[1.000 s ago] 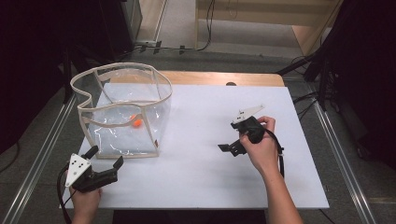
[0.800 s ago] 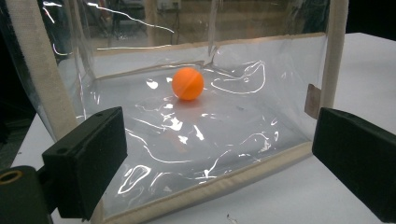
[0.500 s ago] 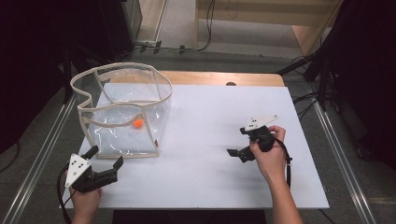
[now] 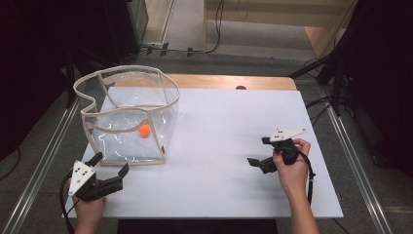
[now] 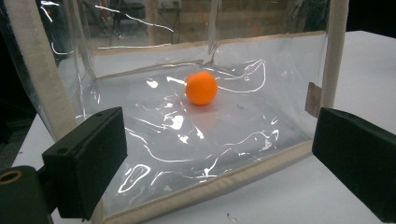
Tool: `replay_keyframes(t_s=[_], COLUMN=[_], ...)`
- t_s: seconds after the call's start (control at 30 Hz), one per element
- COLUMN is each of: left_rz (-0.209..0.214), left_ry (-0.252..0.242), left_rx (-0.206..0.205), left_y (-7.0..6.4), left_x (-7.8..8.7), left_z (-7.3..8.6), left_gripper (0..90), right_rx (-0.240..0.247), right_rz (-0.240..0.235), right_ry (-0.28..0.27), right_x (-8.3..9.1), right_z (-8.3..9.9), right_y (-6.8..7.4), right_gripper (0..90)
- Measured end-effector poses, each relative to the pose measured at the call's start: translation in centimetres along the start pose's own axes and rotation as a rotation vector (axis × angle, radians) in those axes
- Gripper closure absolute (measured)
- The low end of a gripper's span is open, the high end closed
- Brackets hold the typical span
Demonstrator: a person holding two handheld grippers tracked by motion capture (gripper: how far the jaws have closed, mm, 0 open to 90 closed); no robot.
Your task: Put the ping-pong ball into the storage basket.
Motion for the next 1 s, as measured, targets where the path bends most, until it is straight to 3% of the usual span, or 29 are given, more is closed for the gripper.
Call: replay_keyframes(t_s=[0.5, 1.0], left_rz=[-0.006, -0.008], left_ry=[0.003, 0.003], left_rx=[-0.006, -0.017], left_y=[0.0, -0.2], left_x=[0.0, 0.0], left_z=[0.0, 0.1], left_gripper=[3.7, 3.7], right_rx=[-0.035, -0.089], right_rz=[0.018, 0.062], right_ry=[-0.066, -0.186], right_x=[2.0, 5.4], right_z=[3.1, 6.4], right_y=[-0.9, -2.0], right_gripper=[0.0, 0.0])
Point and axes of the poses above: each handheld gripper's, and its own axes: x roughly backward along the jaws, z roughly out of its underside, y roughly to its left, the point moved 4 cm from there along -x, roughly forward along the jaws, and after that the axes turned 11 degrees about -z, right-handed, at the moved point
